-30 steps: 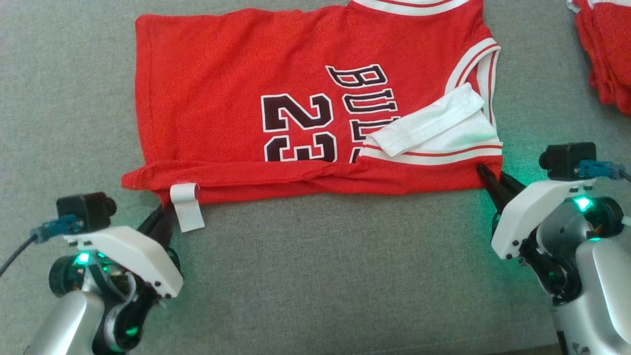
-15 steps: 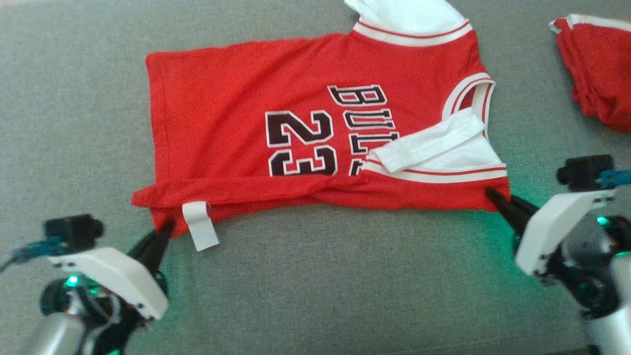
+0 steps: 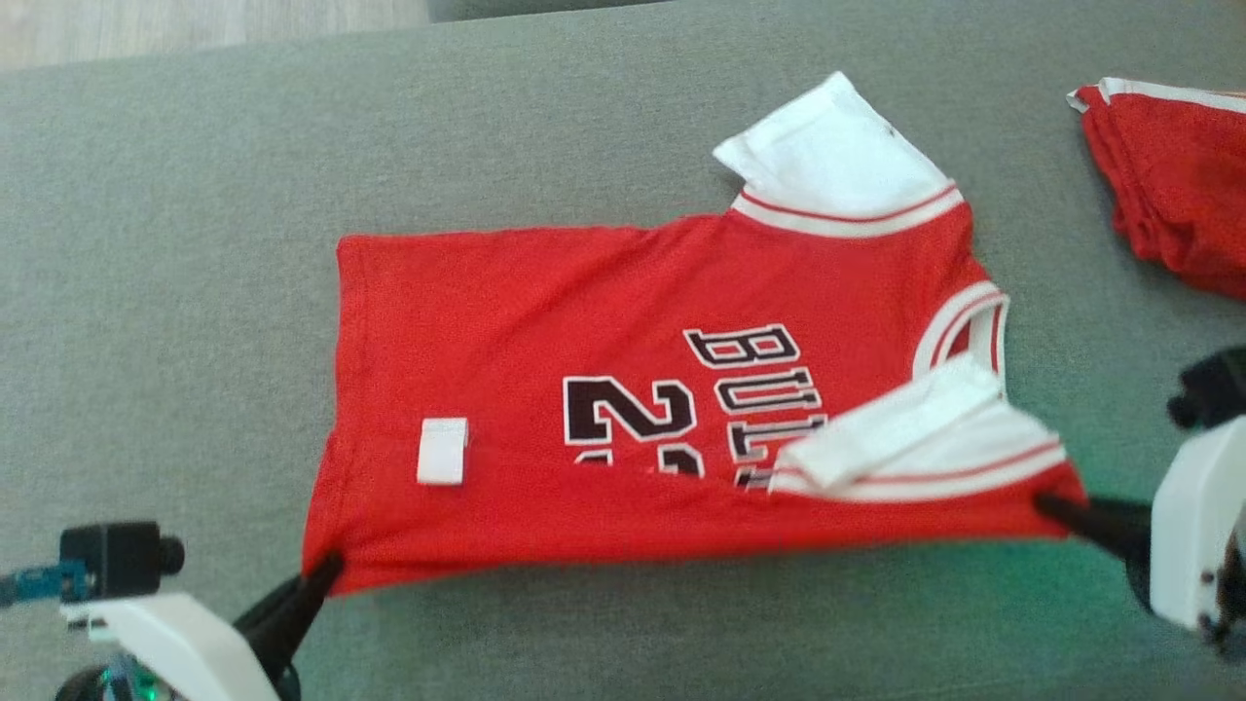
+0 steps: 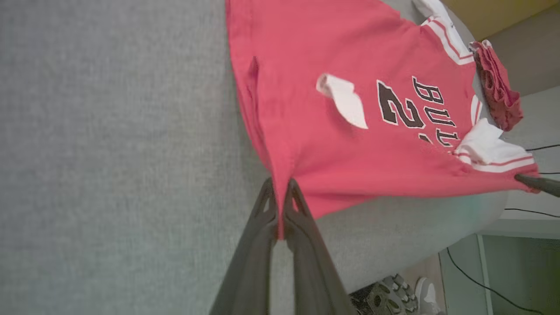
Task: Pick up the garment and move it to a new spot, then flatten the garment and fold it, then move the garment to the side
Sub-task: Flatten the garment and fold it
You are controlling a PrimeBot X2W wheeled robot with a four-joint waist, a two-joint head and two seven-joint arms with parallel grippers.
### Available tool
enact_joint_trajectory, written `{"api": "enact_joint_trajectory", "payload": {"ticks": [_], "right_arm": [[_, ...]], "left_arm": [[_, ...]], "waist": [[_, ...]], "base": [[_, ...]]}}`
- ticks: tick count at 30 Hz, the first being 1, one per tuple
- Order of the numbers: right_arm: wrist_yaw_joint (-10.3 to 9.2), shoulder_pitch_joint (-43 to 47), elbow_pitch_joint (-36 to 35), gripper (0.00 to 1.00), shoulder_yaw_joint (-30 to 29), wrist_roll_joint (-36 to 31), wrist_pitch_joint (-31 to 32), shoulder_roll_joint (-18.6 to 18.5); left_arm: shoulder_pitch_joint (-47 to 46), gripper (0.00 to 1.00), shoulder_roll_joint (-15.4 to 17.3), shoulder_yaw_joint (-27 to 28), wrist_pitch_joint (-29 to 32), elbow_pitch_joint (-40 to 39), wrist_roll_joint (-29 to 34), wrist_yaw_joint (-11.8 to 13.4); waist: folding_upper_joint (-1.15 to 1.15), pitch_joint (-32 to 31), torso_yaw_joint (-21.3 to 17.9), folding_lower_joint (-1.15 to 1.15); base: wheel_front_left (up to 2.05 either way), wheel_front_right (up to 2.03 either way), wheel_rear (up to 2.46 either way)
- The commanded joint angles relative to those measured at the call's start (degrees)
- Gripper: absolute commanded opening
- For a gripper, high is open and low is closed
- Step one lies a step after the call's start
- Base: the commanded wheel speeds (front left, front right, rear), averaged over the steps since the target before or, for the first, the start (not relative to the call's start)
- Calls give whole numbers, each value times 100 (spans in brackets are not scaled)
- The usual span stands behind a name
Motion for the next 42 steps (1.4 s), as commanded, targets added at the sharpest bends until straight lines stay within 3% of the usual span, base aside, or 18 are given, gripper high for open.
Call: {"api": "enact_joint_trajectory", "payload": {"ticks": [1, 6, 15, 16, 17, 18, 19, 23, 26, 30, 33, 37, 42], "right_arm": [[40, 68, -272, 0, -18, 122, 101, -220], [40, 410, -503, 0, -120, 180, 70, -211], [40, 1013, -310, 0, 69, -342, -473, -304], [40, 1048, -283, 25, 88, -423, -576, -337], [40, 1075, -265, 96, 130, -510, -679, -388], [40, 1087, -236, 100, 148, -628, -795, -442], [40, 1092, -204, 100, 162, -761, -920, -494], [40, 1073, -184, 100, 170, -851, -1132, -656], [40, 883, -406, 100, 0, -818, -1310, -764], [40, 296, -619, 100, -129, -906, -1591, -720], [40, -648, -479, 100, -49, -1317, -1872, -514], [40, -2016, 247, 100, 304, -1960, -2147, -99], [40, -3260, 1651, 100, 857, -2648, -2500, 346]], "left_arm": [[-103, 0, 175, 354, -2, -249, -62, 37], [365, 0, 118, 403, -137, -433, -91, 110], [864, 0, -374, -83, -563, -119, 133, 62], [874, 0, -428, -133, -625, -45, 182, 54], [876, 12, -477, -177, -687, 32, 232, 47], [876, 34, -513, -218, -739, 104, 282, 34], [873, 100, -546, -235, -800, 178, 337, 48], [883, 100, -587, -272, -945, 328, 487, 70], [855, 100, -437, -61, -1163, 340, 774, 231], [496, 100, -328, 284, -1617, 273, 1225, 450], [-213, 100, -385, 341, -1835, 276, 1538, 580], [-1528, 100, -674, -53, -1847, 592, 1910, 566], [-2847, 100, -1257, -572, -2057, 1570, 2296, 481]], "waist": [[0, 11, 12, 0], [0, 65, 74, 0], [0, 129, 167, 0], [0, 128, 177, 0], [0, 123, 183, 0], [0, 113, 188, 0], [0, 99, 193, 0], [0, 16, 227, 0], [0, -15, 244, 0], [0, 119, 253, 0], [0, 418, 300, 0], [0, 979, 487, 0], [0, 1375, 725, 0]], "base": [[0, 0, 0], [0, 0, 0], [0, 0, 0], [0, 0, 0], [0, 0, 0], [0, 0, 0], [0, 0, 0], [0, 0, 0], [0, 0, 0], [0, 0, 0], [0, 0, 0], [0, 0, 0], [0, 0, 0]]}}
